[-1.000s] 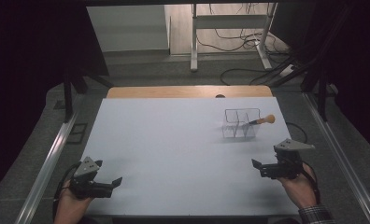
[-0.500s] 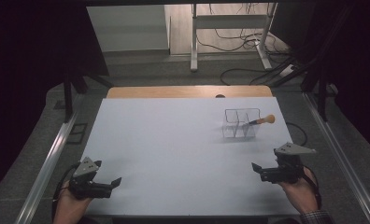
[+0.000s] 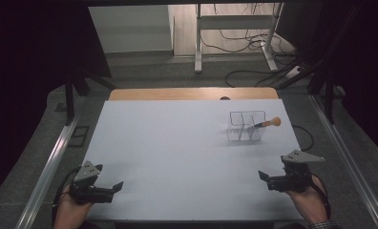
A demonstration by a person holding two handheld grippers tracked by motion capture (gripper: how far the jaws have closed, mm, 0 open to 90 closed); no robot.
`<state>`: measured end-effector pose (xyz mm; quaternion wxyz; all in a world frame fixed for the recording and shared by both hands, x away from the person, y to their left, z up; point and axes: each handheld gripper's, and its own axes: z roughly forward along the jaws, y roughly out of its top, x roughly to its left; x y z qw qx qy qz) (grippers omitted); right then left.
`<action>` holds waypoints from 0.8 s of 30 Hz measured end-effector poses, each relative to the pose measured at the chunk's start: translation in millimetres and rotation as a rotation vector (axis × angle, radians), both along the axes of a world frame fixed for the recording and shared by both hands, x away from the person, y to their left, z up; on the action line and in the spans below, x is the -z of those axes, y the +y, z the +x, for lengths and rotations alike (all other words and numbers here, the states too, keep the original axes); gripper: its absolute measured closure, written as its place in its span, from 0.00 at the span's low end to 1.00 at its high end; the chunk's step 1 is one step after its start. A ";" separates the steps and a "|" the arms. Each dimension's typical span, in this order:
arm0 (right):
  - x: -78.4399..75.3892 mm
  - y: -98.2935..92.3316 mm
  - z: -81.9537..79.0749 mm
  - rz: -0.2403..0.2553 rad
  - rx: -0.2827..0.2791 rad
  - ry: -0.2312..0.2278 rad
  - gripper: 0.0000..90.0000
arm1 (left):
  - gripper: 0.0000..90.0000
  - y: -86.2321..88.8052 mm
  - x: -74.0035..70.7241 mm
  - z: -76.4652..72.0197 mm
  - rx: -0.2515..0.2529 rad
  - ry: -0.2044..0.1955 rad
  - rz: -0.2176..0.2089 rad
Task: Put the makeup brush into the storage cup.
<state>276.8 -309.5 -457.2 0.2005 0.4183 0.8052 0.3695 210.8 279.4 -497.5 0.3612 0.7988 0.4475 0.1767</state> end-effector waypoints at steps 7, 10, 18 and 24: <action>1.4 -2.5 -5.3 -0.004 0.002 0.000 0.00 | 0.01 1.6 0.2 -1.5 -0.005 -0.001 -0.001; 1.9 -3.2 -7.4 -0.005 0.000 -0.001 0.00 | 0.01 2.1 0.2 -2.2 -0.005 0.000 0.001; 4.8 -4.9 -13.1 -0.013 -0.002 -0.001 0.00 | 0.01 3.1 0.4 -4.1 -0.008 -0.001 -0.002; 5.8 -6.1 -16.7 -0.014 0.000 0.004 0.00 | 0.01 3.3 0.5 -5.3 -0.009 0.000 -0.002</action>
